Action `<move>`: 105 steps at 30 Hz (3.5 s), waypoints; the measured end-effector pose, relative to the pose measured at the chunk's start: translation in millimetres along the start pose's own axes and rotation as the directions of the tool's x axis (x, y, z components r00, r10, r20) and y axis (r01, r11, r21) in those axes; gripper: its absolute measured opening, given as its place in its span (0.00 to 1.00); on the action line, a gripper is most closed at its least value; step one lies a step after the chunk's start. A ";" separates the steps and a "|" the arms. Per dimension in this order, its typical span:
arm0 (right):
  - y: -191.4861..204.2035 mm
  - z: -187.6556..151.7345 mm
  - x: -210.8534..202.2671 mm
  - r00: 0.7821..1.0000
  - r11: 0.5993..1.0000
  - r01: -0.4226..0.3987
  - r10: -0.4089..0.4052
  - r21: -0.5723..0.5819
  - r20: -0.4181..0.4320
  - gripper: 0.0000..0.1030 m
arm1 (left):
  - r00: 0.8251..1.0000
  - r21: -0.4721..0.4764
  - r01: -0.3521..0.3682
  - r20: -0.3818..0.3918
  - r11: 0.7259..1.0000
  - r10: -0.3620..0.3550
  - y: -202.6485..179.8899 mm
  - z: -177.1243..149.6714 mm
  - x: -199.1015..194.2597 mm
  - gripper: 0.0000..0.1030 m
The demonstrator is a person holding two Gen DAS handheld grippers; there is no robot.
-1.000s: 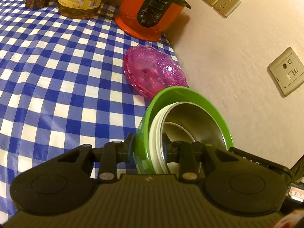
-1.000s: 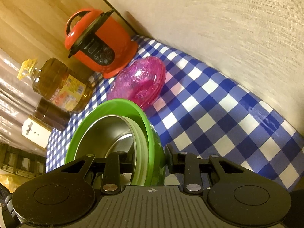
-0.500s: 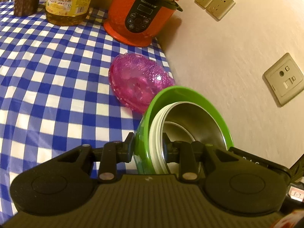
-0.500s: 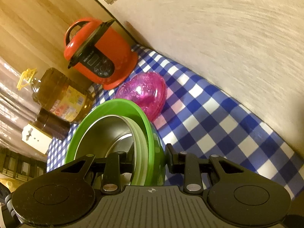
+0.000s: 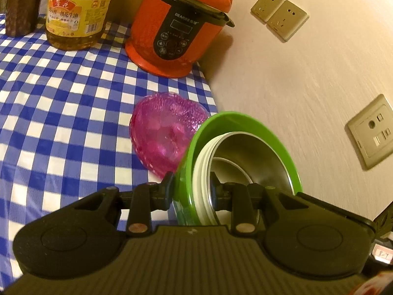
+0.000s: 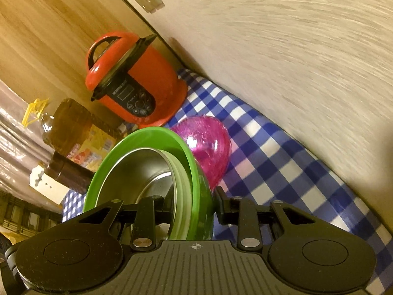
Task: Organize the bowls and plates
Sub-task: 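Carry the nested bowls with both grippers over the pink plate stack, then lower the nested bowls with both grippers onto the pink plates, then open both grippers to release the green bowl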
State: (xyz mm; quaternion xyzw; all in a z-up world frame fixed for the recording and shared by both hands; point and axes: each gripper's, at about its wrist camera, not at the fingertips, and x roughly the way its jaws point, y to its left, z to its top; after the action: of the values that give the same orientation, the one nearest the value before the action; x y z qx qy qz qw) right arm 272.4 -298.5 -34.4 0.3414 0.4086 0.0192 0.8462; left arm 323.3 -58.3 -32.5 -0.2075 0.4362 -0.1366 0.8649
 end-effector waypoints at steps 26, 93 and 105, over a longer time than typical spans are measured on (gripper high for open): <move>8.8 51.2 85.5 1.000 1.000 0.019 -0.019 -0.003 -0.002 0.29 | 1.000 -0.001 -0.013 -0.022 1.000 0.012 16.3 71.5 68.2 0.24; -7.1 38.5 128.3 1.000 0.991 0.018 -0.016 -0.131 0.015 0.54 | 0.997 0.023 -0.077 0.025 0.997 0.077 33.3 62.7 99.3 0.40; 0.6 9.7 83.3 0.999 0.980 0.048 -0.044 -0.196 0.024 0.57 | 0.994 -0.004 -0.081 0.066 0.997 0.081 31.4 38.8 52.1 0.67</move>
State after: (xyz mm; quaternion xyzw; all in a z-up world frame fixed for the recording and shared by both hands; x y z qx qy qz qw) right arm 334.8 -277.6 -86.3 0.2470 0.4042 0.0362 0.8800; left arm 386.9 -43.3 -63.2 -0.1945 0.4154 -0.0940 0.8836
